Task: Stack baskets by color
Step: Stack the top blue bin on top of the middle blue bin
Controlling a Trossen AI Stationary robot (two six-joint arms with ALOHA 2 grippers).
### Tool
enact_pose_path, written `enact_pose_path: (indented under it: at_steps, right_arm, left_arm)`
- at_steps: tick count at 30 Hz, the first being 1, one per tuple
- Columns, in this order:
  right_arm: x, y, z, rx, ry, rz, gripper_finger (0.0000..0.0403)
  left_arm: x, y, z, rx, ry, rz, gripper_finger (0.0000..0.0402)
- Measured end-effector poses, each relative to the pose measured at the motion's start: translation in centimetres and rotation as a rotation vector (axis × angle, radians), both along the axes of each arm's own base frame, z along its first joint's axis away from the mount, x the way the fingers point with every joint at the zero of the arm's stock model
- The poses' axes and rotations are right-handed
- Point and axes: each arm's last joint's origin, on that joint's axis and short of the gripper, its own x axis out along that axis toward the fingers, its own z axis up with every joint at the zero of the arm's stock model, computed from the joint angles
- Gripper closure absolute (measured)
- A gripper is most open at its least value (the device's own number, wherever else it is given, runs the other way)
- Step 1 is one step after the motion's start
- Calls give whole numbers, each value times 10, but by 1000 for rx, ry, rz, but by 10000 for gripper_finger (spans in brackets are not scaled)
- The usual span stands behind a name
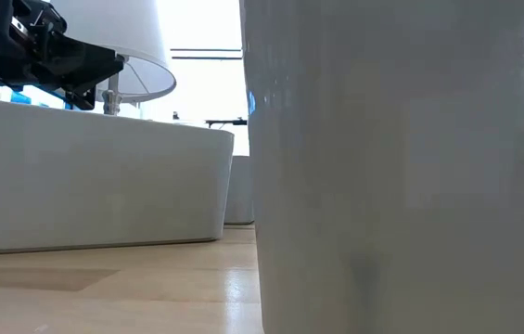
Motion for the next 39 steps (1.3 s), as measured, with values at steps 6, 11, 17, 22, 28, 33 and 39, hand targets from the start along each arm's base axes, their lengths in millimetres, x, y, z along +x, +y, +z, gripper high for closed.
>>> enact_pose_path:
  at_steps: [6, 11, 17, 22, 28, 33, 39]
  right_arm:
    - [-1, 14, 0, 27, -58, -23, 403]
    - [-2, 23, 1, 10, -105, -28, 403]
    - [-2, 25, 2, -12, -128, -37, 403]
    - [0, 25, 2, -22, -153, -36, 403]
    - [2, 26, 1, -33, -152, -26, 403]
    - [3, 26, 0, -31, -154, -27, 403]
    - [3, 26, 0, -26, -163, -33, 403]
  left_arm:
    - [0, 0, 0, -26, -5, -1, 300]
    - [0, 0, 0, -52, -10, -3, 300]
    - [0, 0, 0, -52, -10, -2, 300]
    - [0, 0, 0, -52, -10, -2, 300]
    - [0, 0, 0, -52, -9, -2, 300]
    - [0, 0, 0, -52, -8, -2, 300]
    - [0, 0, 0, -52, -7, -2, 300]
